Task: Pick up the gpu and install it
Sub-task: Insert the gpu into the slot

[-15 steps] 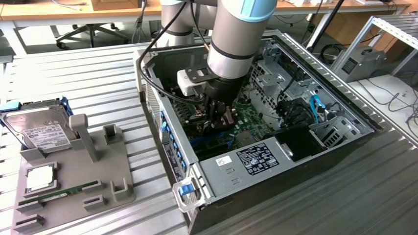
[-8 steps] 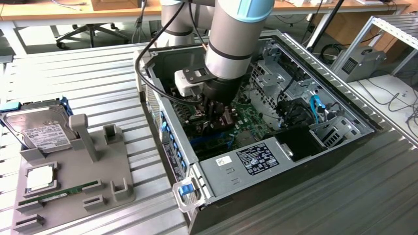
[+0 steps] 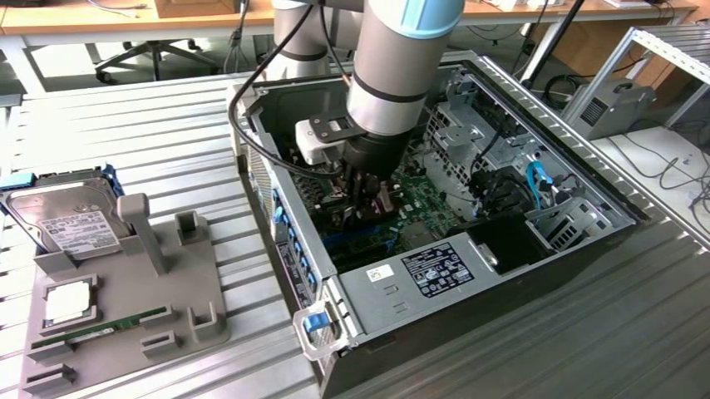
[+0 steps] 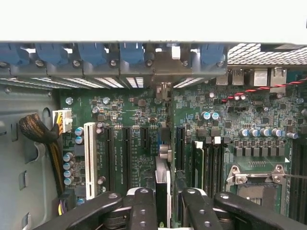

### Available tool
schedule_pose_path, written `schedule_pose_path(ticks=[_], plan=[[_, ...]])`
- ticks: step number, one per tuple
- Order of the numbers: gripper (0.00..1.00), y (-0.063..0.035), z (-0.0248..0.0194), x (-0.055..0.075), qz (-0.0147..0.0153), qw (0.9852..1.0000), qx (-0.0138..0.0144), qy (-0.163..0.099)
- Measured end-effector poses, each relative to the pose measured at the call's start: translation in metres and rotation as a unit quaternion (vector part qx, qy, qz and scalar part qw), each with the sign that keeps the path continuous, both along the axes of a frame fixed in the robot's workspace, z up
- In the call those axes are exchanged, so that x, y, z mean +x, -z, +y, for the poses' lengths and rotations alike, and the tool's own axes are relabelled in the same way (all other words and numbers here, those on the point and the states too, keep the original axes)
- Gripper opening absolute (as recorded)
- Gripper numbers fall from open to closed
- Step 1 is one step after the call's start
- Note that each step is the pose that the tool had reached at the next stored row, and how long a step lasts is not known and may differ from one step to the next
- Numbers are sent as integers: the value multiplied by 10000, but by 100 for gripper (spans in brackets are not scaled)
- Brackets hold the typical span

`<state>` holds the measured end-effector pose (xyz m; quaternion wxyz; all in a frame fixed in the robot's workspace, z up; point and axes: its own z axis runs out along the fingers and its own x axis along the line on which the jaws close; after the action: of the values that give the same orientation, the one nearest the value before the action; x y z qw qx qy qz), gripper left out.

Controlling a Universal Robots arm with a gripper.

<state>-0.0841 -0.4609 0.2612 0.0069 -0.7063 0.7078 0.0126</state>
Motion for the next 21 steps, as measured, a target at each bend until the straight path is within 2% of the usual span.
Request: schedule_pose_path(ticks=[9,13,16,21], plan=[[26,19,1,1,-1,10000,-4,6],[26,19,1,1,-2,10000,-27,50],[26,9,1,1,-7,9999,-73,79],[26,-3,1,-6,-20,9999,-80,111]])
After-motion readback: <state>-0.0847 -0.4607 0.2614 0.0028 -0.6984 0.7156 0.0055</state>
